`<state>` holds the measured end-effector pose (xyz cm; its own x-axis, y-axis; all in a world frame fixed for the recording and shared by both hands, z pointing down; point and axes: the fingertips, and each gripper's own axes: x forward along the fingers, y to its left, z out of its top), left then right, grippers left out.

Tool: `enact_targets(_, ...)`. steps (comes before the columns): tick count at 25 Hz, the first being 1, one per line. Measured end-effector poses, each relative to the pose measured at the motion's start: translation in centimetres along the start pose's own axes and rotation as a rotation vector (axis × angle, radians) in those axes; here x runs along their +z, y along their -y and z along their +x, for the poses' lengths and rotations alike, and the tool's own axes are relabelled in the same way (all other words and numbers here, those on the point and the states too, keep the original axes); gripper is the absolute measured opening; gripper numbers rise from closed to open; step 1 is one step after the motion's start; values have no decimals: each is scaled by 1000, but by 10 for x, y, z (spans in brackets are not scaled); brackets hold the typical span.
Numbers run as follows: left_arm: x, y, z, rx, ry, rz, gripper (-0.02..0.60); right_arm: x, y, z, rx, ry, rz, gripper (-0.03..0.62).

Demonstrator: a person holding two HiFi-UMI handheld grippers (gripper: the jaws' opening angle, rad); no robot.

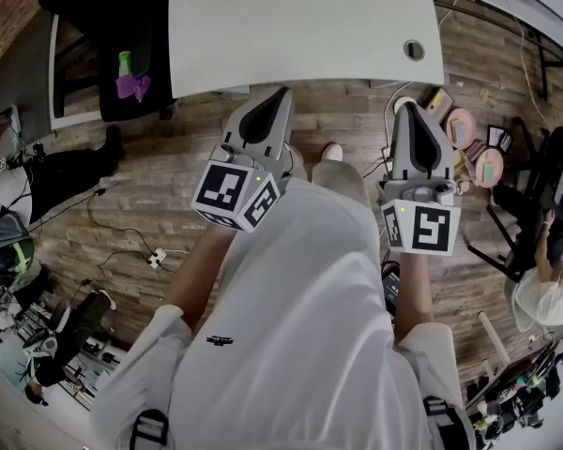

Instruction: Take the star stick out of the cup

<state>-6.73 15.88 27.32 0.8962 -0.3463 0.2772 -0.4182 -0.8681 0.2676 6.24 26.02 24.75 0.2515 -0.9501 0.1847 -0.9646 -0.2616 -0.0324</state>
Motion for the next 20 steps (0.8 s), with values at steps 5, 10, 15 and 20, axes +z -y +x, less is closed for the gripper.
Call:
enact_targets(5, -15, 14, -34, -3, -6, 10, -6, -8, -16, -10, -12, -33, -4, -6)
enact_targets(10, -23, 5, -61, 34, -41, 40, -6, -2, -36, -18, 8, -30, -17, -6)
enact_targets(15, -17, -3, -66, 90, -30, 43, -6, 4, -29, -22, 1, 3, 31, -5)
enact_targets(20, -16, 13, -63, 123, -20, 34, -6, 1, -15, -28, 13, 9, 35, -5)
